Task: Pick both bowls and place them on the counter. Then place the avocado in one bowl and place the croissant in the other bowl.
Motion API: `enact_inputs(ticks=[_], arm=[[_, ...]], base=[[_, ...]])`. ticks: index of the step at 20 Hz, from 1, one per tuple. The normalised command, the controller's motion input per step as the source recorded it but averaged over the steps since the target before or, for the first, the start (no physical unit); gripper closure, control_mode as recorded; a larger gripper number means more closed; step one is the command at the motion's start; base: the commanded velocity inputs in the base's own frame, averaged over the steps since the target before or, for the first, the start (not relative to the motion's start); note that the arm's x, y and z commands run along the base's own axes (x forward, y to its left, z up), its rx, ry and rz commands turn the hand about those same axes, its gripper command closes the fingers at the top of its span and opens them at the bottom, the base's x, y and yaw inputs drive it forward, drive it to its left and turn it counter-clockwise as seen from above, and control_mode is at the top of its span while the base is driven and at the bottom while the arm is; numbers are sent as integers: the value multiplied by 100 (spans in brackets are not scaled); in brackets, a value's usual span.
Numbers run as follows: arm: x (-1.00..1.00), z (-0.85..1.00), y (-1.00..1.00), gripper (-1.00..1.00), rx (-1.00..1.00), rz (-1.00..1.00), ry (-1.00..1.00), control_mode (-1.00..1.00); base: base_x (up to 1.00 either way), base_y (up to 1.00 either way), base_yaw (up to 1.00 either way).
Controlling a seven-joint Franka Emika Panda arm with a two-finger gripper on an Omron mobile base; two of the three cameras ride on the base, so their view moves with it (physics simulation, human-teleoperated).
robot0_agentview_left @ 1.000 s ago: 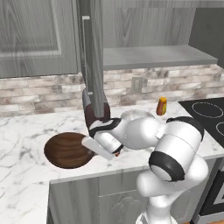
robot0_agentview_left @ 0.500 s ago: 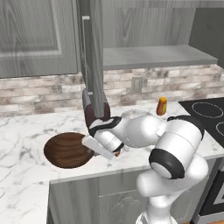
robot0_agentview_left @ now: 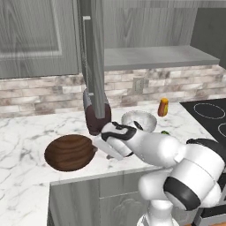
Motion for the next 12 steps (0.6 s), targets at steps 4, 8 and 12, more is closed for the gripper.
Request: enact_inputs(ticks=[4,8,12], arm=[[-23,48,-46,-100,-9,-7,-1,-100],[-16,52,-38,-100,-12,-5,-1,-100],[-8,48,-28,-100,-14,-5,0,-100]], base=[[0,0,0],[0,0,0],[0,0,0]])
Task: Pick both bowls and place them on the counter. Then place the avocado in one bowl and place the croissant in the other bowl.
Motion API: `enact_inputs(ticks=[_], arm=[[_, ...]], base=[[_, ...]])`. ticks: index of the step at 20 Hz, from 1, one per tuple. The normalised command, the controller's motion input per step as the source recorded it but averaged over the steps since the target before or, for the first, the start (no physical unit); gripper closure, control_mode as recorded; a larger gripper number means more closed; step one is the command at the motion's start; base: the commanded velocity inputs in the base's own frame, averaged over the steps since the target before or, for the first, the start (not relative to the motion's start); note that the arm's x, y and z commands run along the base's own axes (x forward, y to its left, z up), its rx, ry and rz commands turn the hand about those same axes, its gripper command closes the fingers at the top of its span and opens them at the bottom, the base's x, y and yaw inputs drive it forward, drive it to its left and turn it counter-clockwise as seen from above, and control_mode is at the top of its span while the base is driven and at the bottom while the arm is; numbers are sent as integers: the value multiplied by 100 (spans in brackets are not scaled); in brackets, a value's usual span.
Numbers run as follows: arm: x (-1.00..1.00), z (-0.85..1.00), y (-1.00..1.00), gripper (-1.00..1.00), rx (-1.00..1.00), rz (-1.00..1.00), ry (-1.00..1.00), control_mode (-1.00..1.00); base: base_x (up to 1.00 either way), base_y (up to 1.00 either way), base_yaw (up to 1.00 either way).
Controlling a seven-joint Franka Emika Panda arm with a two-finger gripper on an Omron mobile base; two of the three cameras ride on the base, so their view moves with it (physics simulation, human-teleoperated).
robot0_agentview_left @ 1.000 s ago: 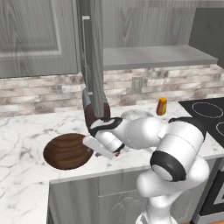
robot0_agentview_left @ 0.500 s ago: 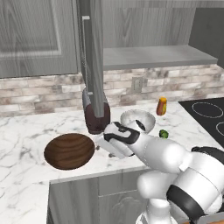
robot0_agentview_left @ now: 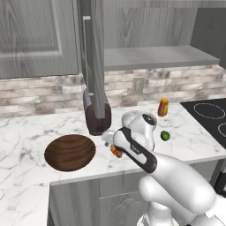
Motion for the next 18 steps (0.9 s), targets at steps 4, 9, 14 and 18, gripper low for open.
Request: enact_inputs(ticks=[4,9,14,18], arm=[[0,27,-31,-100,-16,-2,0,-100],[0,3,-27,-100,-19,0,5,-100],[12,-14,-17,-100,-18,0,12,-100],[23,-22,-10,-100,-18,5,15,-100]], base=[[0,0,0],[0,0,0],[0,0,0],[0,0,0]])
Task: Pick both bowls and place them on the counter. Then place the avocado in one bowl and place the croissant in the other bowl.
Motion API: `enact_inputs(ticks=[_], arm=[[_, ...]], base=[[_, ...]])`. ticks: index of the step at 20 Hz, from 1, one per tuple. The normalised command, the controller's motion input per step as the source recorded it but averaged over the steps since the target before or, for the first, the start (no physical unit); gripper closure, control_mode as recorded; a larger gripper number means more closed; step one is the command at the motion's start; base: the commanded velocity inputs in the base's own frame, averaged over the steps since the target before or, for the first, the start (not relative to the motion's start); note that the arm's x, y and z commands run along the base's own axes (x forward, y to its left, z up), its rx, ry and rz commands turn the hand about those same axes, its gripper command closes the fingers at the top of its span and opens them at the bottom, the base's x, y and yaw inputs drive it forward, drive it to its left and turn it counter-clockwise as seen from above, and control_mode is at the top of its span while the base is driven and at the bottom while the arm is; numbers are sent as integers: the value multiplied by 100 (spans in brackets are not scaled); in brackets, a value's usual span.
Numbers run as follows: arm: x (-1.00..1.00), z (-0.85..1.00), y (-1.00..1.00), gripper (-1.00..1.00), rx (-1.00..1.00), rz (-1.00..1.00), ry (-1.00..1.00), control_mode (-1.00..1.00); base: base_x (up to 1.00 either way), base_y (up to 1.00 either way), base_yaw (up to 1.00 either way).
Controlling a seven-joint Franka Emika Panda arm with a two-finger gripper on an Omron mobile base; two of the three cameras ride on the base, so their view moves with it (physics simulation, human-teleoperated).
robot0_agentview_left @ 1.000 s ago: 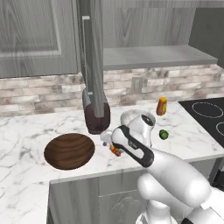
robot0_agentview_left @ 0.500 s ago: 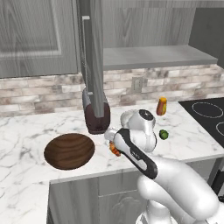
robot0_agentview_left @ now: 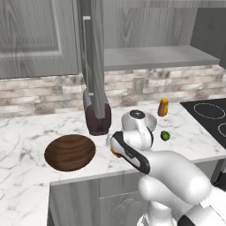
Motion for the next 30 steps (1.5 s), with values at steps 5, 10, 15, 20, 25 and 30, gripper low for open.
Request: enact_inputs(ticks=[5,10,15,20,25,30], arm=[[24,-21,-3,-100,-16,7,17,-100],[34,-9,-1,-100,-8,12,11,-100],[37,-4,2,-100,0,16,2,-100],[10,-22,4,-100,0,10,0,-100],[-2,-30,7,-100,0,2,0,-100],[-6,-17,3,-100,0,0,0,-100]], base=[[0,0,0],[0,0,0],[0,0,0],[0,0,0],[0,0,0],[0,0,0]])
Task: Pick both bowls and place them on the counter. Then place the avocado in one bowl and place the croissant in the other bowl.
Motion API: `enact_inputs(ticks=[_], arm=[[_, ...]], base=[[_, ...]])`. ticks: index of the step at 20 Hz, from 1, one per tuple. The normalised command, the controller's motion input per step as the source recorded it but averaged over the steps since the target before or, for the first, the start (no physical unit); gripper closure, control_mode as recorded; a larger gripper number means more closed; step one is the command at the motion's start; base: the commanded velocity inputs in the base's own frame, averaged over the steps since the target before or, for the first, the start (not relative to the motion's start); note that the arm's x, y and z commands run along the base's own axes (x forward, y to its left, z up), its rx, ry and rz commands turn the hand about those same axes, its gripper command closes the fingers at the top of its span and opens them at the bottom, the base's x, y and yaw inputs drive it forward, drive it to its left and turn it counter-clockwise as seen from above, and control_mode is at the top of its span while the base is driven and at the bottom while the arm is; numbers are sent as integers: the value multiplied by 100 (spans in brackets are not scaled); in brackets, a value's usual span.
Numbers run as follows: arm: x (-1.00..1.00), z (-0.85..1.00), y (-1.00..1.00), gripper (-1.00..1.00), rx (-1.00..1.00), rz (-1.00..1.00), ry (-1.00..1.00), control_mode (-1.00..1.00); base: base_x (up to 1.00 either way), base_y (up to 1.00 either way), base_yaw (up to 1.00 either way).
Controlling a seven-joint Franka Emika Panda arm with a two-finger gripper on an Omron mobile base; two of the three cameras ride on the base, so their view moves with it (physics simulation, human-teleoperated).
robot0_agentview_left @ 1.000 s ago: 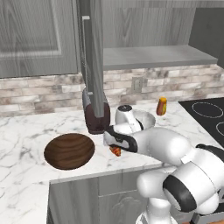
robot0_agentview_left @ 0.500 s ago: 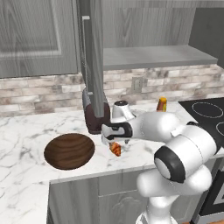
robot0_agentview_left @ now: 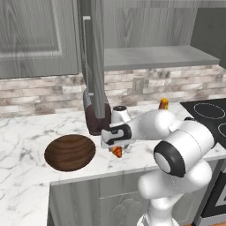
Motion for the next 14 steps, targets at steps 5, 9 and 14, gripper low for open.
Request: enact_inputs(ticks=[5,9,14], arm=[[0,-15,1,-100,0,0,0,-100],[0,-20,0,-100,0,0,0,-100],[1,-25,9,-100,0,0,0,-100]], base=[[0,0,0],[0,0,0],[0,0,0]])
